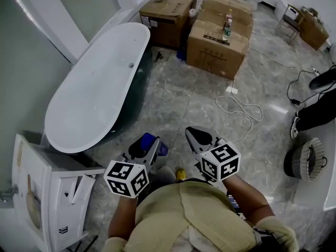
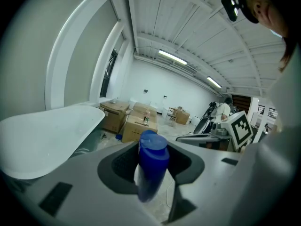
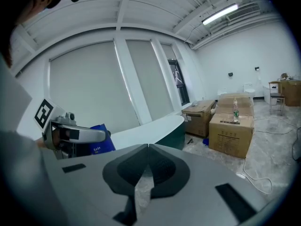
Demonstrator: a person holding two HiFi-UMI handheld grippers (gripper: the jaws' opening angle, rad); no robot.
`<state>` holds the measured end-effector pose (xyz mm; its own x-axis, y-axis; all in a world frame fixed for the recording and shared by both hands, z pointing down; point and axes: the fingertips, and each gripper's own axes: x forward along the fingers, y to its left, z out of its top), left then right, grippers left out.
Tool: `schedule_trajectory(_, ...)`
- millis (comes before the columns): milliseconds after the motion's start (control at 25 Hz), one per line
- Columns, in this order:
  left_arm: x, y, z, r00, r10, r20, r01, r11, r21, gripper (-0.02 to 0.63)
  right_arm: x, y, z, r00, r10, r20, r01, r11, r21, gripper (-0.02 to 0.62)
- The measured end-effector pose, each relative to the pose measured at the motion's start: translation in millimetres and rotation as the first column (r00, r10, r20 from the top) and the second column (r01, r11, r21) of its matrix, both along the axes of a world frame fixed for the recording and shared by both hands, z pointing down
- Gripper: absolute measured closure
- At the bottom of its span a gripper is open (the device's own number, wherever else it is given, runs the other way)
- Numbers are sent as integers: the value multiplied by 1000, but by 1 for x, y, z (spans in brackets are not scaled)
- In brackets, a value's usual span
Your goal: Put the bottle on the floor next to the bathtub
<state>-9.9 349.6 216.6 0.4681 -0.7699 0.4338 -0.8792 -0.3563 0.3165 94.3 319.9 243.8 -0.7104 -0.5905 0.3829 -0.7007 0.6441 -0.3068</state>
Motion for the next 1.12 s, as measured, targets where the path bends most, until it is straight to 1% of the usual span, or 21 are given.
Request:
schedule_trajectory(320,4,-36,7,1000,22,6,-22,1000,-10,403,5,-29,7,1000,24,-10,-24,1000,-12,568)
schedule_trajectory(600,-2,-85,15,999,47,-9,-47,999,-11,403,-2,-74,13,998,54,-27,-55,998,-9,568)
schedule_trajectory(800,-11,-121,17,997,75,-18,-75,997,-8,403,-16,-107,16,997,66,-42,-66,998,0,568)
schedule_trajectory(1120,-45,-198,24,996,92,-22,-93,995,-32,403,-50,-182,20,995,85,-54,-86,996,-15,568)
